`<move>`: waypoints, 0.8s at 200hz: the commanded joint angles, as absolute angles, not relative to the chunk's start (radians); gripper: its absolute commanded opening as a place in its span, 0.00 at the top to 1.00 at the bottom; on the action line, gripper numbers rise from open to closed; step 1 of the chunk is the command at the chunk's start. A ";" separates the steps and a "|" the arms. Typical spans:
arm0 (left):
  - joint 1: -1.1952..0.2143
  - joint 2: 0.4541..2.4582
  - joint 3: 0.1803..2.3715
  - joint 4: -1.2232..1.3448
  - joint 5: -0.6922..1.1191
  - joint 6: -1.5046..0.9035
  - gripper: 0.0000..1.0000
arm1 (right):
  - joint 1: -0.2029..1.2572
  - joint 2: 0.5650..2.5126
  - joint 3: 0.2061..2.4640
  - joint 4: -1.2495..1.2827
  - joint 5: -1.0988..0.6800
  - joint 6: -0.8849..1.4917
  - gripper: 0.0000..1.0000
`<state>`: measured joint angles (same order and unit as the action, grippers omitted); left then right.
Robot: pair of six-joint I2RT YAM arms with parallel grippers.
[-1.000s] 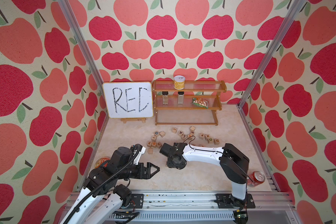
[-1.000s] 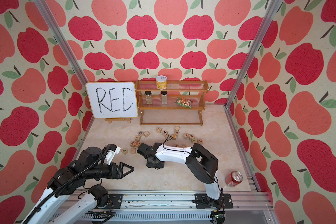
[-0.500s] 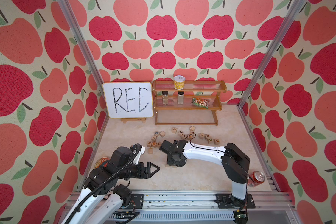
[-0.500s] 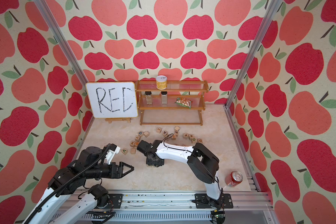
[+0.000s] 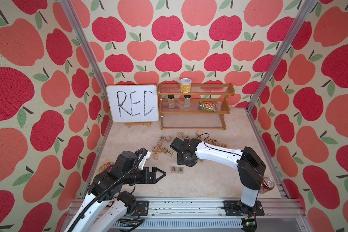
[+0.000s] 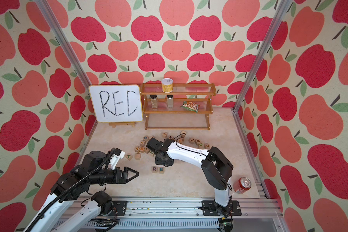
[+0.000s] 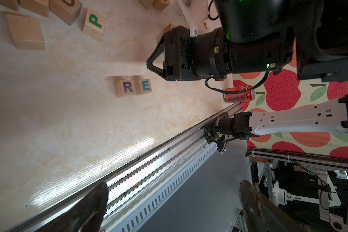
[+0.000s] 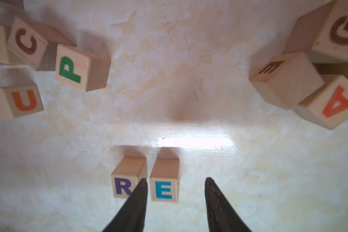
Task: Assemble the uppercase word "red" with letter blocks
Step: Place the letter block at the center of the board, then pick up the letter block from the center of the board.
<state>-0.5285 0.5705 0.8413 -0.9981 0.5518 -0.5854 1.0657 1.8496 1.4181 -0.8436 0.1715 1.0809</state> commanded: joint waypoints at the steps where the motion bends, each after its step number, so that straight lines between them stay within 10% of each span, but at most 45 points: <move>1: -0.524 0.583 0.857 -0.986 0.565 -0.561 0.01 | 1.033 1.809 1.452 -0.896 0.186 1.033 0.45; 78: -0.524 0.702 0.914 -0.916 0.548 -0.545 0.01 | 0.911 1.775 1.488 -0.948 0.166 0.906 0.01; 160: -0.524 0.883 0.972 -0.819 0.534 -0.503 0.01 | 0.718 1.688 1.418 -0.964 0.137 0.795 0.01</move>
<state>-0.5278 0.8413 0.9325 -0.8673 0.5472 -0.5400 0.7704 1.7267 1.4460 -0.9207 0.1551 0.8562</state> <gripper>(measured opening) 0.994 0.990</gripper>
